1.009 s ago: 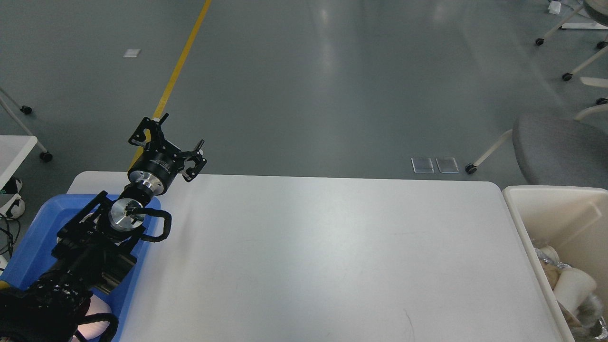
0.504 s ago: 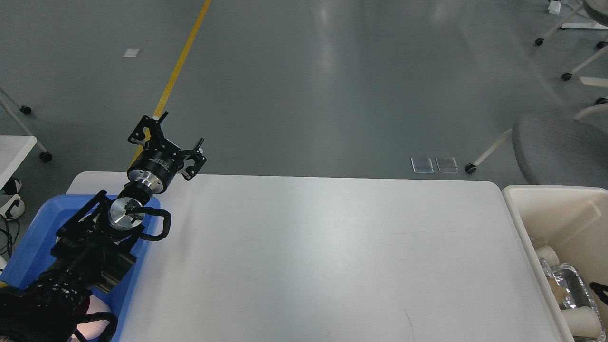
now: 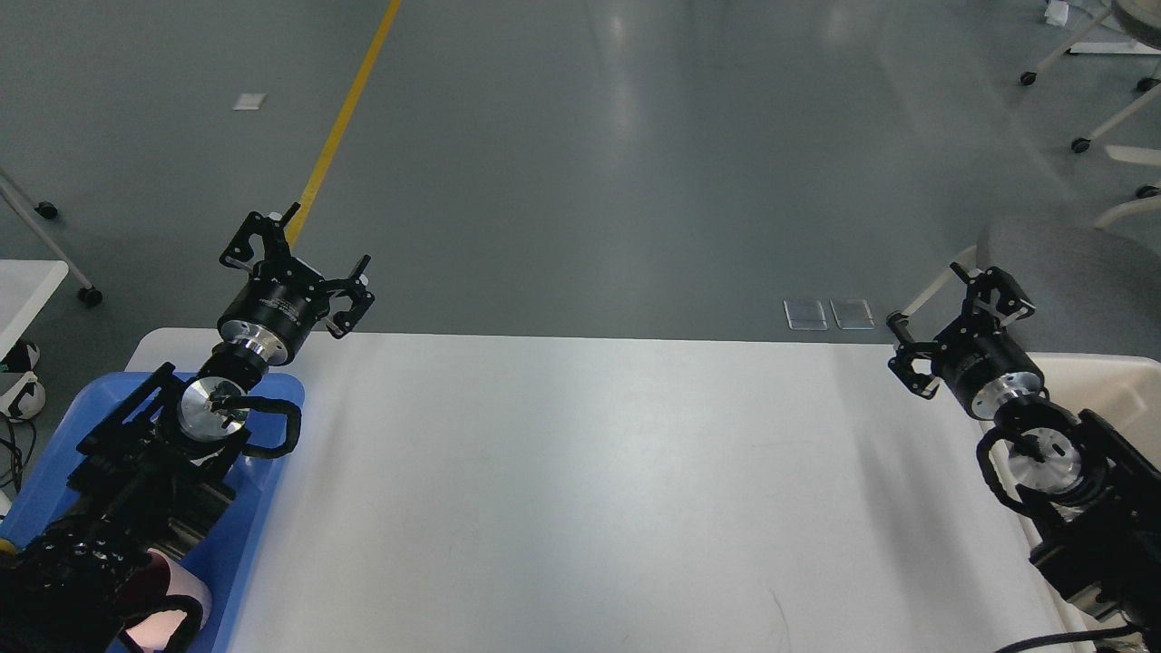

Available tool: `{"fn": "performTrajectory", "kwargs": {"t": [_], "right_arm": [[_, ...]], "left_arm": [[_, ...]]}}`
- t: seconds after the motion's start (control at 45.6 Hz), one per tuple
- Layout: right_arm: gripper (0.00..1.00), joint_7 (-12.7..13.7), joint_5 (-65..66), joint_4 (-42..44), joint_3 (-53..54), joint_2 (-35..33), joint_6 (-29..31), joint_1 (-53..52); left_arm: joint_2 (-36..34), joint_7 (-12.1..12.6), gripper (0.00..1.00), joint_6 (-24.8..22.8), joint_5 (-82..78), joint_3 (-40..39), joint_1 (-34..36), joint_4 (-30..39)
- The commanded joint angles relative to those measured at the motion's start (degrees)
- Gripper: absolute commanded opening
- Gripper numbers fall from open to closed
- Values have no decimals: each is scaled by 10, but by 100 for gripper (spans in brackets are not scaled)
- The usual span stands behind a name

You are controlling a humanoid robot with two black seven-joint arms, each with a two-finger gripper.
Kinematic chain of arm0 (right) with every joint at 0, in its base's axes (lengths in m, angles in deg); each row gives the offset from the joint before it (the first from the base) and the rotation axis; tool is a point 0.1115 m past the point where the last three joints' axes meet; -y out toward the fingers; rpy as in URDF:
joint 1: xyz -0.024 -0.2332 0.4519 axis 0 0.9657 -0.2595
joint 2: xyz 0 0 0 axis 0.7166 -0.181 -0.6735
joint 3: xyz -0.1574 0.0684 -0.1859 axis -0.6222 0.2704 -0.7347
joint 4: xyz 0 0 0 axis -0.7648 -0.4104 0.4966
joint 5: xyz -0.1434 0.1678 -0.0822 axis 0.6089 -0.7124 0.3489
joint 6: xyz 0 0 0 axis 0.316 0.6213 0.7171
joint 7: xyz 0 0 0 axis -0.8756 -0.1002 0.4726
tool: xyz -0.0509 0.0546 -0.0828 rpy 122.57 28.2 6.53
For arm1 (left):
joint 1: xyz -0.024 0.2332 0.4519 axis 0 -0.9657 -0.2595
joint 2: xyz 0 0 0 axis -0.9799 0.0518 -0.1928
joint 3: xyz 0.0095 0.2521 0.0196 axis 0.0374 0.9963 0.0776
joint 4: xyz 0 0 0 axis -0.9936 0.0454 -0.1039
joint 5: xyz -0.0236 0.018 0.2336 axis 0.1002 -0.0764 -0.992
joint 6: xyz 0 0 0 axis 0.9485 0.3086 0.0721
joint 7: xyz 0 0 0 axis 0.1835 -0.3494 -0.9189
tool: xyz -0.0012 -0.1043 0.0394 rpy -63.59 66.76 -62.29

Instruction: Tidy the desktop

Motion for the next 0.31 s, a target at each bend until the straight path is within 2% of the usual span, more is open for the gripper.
{"fn": "performTrajectory", "kwargs": {"t": [0.0,0.154,0.285], "right_arm": [[100,-4,-34,-1,15,59,33,0],[100,-5,-34,0,24,116,34,-7],[100,-5,-34,0,27,127,28,-19]], "left_arm": [[5,-1,97,-3,0,0,0,0],[11,-1,97,-7,0,-1,-3,0],[17,0,97,-9,0,0,-10,0]]}}
